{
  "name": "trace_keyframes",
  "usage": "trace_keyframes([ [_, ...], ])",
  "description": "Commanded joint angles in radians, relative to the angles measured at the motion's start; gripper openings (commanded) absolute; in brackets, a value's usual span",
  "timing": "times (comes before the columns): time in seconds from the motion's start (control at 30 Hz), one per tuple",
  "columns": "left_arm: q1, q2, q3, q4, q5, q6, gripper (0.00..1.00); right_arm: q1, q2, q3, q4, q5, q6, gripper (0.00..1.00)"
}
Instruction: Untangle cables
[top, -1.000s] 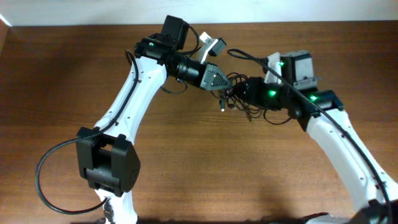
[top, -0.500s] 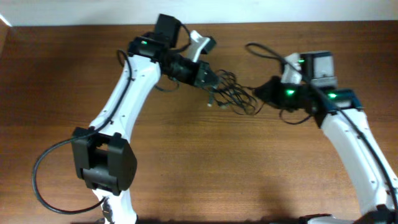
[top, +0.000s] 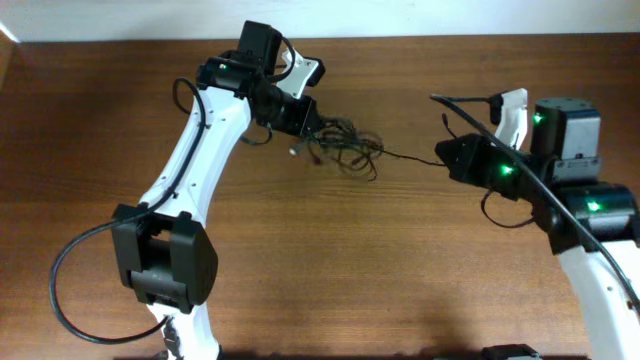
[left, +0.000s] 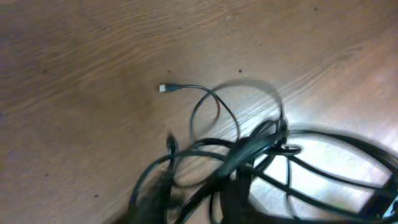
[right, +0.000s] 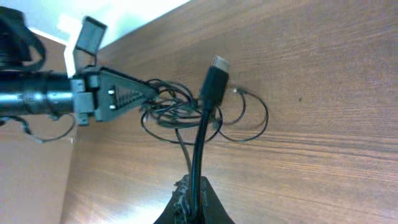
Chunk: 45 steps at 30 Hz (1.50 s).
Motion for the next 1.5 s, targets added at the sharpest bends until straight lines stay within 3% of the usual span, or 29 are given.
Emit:
trace_keyframes([
  [0.0,0.011,-0.034,0.024,0.001,-0.034,0.001,0.61,-0.007,-0.05,0.094,-0.026,0.013,-0.015,0.04],
  [0.07,0.011,-0.034,0.024,0.001,-0.034,0.002,0.91,-0.006,-0.056,0.109,-0.027,-0.017,-0.011,0.04],
  [0.13,0.011,-0.034,0.024,0.001,-0.034,0.002,0.97,-0.006,-0.056,0.109,-0.027,-0.023,-0.01,0.04],
  [0.3,0.01,-0.033,0.017,-0.021,-0.016,0.002,0.96,-0.006,-0.056,0.109,-0.025,-0.023,0.012,0.04],
  [0.47,0.01,-0.03,-0.048,-0.027,0.171,0.101,0.95,-0.005,-0.055,0.109,0.029,-0.042,0.069,0.04],
  [0.57,0.01,-0.03,-0.089,-0.012,0.198,0.107,0.95,-0.005,-0.043,0.109,0.06,-0.048,0.126,0.04],
  [0.8,0.011,-0.03,-0.102,0.018,0.193,0.107,0.94,0.066,0.182,0.109,0.044,0.034,0.151,0.05],
  [0.83,0.011,-0.03,-0.102,0.018,0.187,0.107,0.93,0.06,0.209,0.109,0.045,0.05,0.151,0.18],
  [0.9,0.011,-0.03,-0.101,0.018,0.185,0.107,0.94,0.042,0.252,0.109,0.049,0.057,0.15,0.66],
  [0.93,0.01,-0.03,-0.101,0.018,0.185,0.106,0.93,0.014,0.266,0.109,0.053,0.057,0.146,0.83],
  [1.0,0.008,-0.03,-0.102,0.018,0.189,0.106,0.94,-0.04,0.263,0.112,0.052,0.057,0.142,1.0],
  [1.23,-0.145,-0.029,-0.102,0.077,0.188,0.106,0.93,-0.354,0.223,0.113,-0.076,0.02,0.021,0.99],
  [1.47,-0.364,0.051,-0.102,0.174,0.188,0.078,0.83,-0.463,0.223,0.112,-0.187,0.084,-0.065,0.99],
])
